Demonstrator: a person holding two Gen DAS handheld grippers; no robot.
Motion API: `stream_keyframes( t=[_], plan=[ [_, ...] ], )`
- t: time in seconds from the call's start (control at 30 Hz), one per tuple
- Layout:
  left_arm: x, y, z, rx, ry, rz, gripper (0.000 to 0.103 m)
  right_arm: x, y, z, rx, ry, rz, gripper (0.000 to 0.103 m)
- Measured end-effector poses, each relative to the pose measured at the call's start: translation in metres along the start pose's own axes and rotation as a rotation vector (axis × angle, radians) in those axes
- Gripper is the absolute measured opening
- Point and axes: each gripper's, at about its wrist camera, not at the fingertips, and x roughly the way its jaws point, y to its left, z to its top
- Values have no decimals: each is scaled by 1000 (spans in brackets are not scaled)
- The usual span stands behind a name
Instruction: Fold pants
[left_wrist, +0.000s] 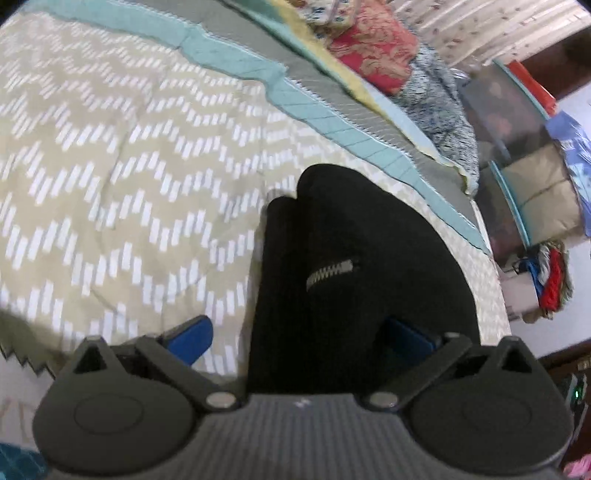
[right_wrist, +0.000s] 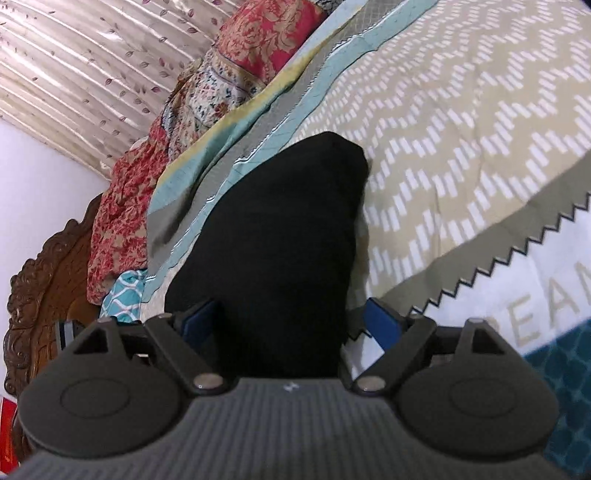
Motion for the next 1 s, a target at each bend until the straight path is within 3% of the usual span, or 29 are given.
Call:
stream_keyframes(
  t=[0.13, 0.2, 0.23, 0.27, 0.37, 0.47, 0.6, 0.73, 0.83, 1.0],
  plan=[
    [8, -5, -3, 62, 27, -30, 101, 12, 2, 4, -19, 60, 16, 89],
    [14, -14, -14, 57, 52, -96, 89, 24, 10, 5, -39, 95, 39, 83],
    [14, -19, -19, 63, 47, -93, 79, 33, 15, 2, -47, 124, 50, 81],
    [14, -26, -22, 73, 33, -72, 62, 38, 22, -1, -79, 122, 25, 77],
    [2, -35, -13, 18, -18, -73, 46, 40, 46, 2, -153, 113, 7, 60],
    [-23, -55, 14, 52, -126, -127, 46, 28, 86, 13, -343, 28, 5, 53],
    [-36, -98, 61, 229, -277, -106, 46, 27, 133, 53, -548, -144, 37, 53],
    [-19, -116, 114, 284, -391, -69, 47, 43, 143, 111, -655, -262, 66, 55],
    [17, -112, 144, 279, -402, 19, 47, 87, 132, 150, -654, -264, 34, 55],
    [85, -81, 164, 211, -304, 161, 47, 156, 99, 172, -619, -173, -79, 55]
  ],
)
